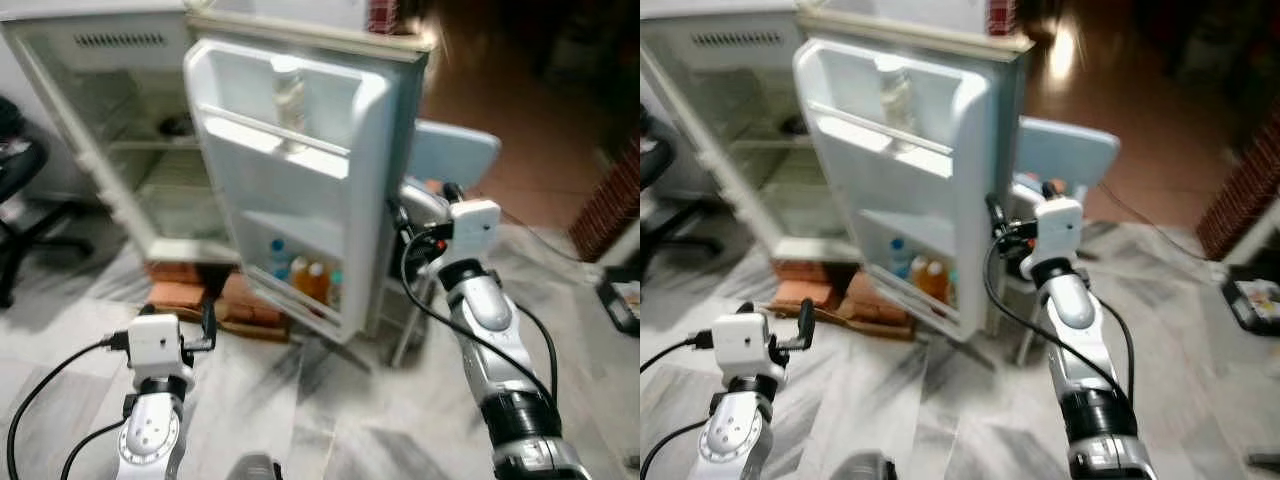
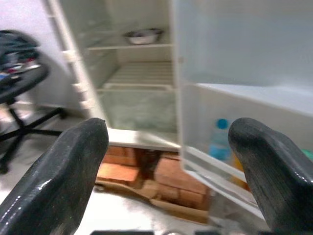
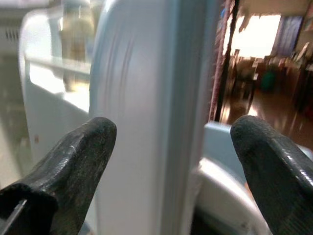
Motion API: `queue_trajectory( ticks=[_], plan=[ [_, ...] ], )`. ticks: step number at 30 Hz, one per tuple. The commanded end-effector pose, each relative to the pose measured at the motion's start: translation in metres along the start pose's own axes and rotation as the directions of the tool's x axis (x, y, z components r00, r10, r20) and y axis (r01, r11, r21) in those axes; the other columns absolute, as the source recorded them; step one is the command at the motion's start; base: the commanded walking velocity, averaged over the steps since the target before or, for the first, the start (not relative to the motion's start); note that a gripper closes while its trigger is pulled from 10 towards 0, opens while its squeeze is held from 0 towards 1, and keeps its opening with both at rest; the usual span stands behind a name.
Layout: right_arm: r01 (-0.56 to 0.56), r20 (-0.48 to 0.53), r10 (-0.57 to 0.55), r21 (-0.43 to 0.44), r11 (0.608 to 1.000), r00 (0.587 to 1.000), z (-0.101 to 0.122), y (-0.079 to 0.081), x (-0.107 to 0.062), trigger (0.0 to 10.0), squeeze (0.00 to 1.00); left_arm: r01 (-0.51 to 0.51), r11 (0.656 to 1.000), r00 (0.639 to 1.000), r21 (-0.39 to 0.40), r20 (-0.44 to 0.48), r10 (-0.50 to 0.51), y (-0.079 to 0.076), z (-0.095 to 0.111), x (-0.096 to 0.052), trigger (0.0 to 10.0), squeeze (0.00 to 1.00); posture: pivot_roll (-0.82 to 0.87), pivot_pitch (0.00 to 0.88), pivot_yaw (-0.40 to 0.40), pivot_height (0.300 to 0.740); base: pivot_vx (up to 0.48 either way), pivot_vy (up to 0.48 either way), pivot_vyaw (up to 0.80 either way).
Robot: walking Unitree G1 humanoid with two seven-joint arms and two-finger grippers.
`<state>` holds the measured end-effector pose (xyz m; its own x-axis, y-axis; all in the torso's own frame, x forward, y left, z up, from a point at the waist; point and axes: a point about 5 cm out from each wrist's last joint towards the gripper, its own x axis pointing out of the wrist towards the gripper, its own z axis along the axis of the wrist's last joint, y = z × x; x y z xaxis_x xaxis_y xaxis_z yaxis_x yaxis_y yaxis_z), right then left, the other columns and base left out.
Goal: Restocking fridge
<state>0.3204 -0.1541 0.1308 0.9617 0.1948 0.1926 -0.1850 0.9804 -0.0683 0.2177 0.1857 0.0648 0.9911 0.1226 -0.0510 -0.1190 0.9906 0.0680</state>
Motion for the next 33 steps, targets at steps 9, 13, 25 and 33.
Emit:
queue_trajectory(
  ticks=[9, 13, 25, 33],
  plan=[
    [0.047, -0.159, -0.047, -0.001, 0.999, 0.986, -0.026, 0.008, 0.004, 10.0, 0.00, 0.004, 1.000, 1.000, 0.021, -0.007, -0.004, 0.000, -0.001, 0.000, 10.0, 0.00, 0.06, 0.037, -0.001, 0.740, 0.000, 0.000, 0.38],
    [0.085, -0.257, -0.071, 0.043, 0.995, 0.964, -0.037, 0.017, 0.017, 10.0, 0.00, 0.006, 1.000, 1.000, 0.021, -0.020, -0.005, -0.001, -0.004, 0.001, 10.0, 0.00, 0.07, 0.030, -0.006, 0.740, 0.000, 0.000, 0.00],
    [-0.098, -0.188, 0.139, 0.212, 0.972, 0.972, -0.011, 0.076, 0.053, 10.0, 0.00, 0.029, 0.999, 0.999, 0.022, -0.041, -0.028, -0.006, -0.007, 0.002, 10.0, 0.00, 0.07, 0.031, -0.008, 0.740, 0.000, 0.000, 0.00],
    [-0.545, 0.152, 0.553, 0.502, 0.671, 0.820, 0.039, 0.137, 0.045, 10.0, 0.00, 0.043, 0.999, 0.998, 0.023, -0.043, -0.042, -0.009, -0.007, 0.004, 10.0, 0.00, 0.07, 0.030, -0.010, 0.740, 0.000, 0.000, 0.00]
  ],
)
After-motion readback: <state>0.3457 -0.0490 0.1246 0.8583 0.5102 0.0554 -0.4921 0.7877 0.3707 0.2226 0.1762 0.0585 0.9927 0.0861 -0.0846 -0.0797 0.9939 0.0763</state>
